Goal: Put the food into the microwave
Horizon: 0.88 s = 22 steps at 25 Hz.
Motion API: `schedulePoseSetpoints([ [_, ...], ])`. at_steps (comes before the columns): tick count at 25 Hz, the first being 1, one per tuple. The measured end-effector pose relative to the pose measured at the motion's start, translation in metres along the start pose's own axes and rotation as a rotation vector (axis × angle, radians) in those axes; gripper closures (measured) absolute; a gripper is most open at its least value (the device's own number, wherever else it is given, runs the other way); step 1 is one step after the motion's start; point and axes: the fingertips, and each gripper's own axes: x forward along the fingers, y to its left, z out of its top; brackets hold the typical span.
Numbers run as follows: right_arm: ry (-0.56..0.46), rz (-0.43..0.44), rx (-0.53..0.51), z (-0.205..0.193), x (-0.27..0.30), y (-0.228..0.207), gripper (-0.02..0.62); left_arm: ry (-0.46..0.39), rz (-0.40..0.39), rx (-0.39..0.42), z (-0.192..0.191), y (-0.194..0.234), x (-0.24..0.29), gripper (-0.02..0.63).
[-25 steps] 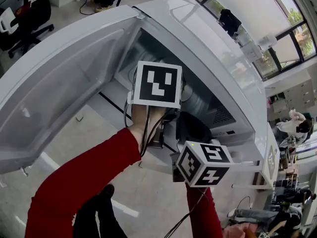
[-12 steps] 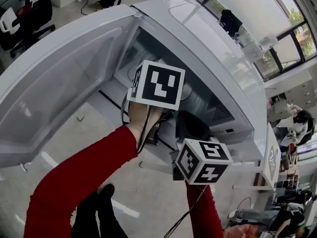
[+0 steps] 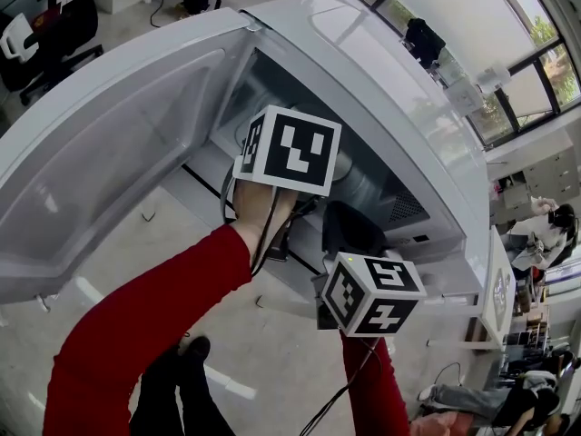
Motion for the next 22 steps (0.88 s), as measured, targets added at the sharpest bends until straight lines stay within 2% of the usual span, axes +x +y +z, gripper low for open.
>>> schedulePoseSetpoints([
  [4,-0.001,0.001,-0.002,0.002,0.0,-0.001,0.581,-0.004,0.021,-0.017,0.003,0.005,0.0,0.492],
  [8,-0.002,0.001,-0.001,0.002,0.001,0.001,0.581,-0.012,0.034,0.019,0.004,0.007,0.0,0.492],
  [11,-0.005,0.003,0.002,0.001,0.001,0.003,0.581,-0.047,0.03,0.015,0.006,0.012,-0.005,0.494],
  [14,-0.021,0.015,0.011,0.0,-0.002,0.009,0.581,-0.104,0.069,0.037,0.007,0.031,-0.024,0.512],
  [17,-0.045,0.045,0.038,0.005,-0.01,0.02,0.581,-0.19,-0.02,0.023,0.01,0.028,-0.043,0.58],
  [22,-0.117,0.093,0.065,0.029,-0.028,0.046,0.581,-0.254,-0.244,-0.087,0.011,0.026,-0.083,0.597],
])
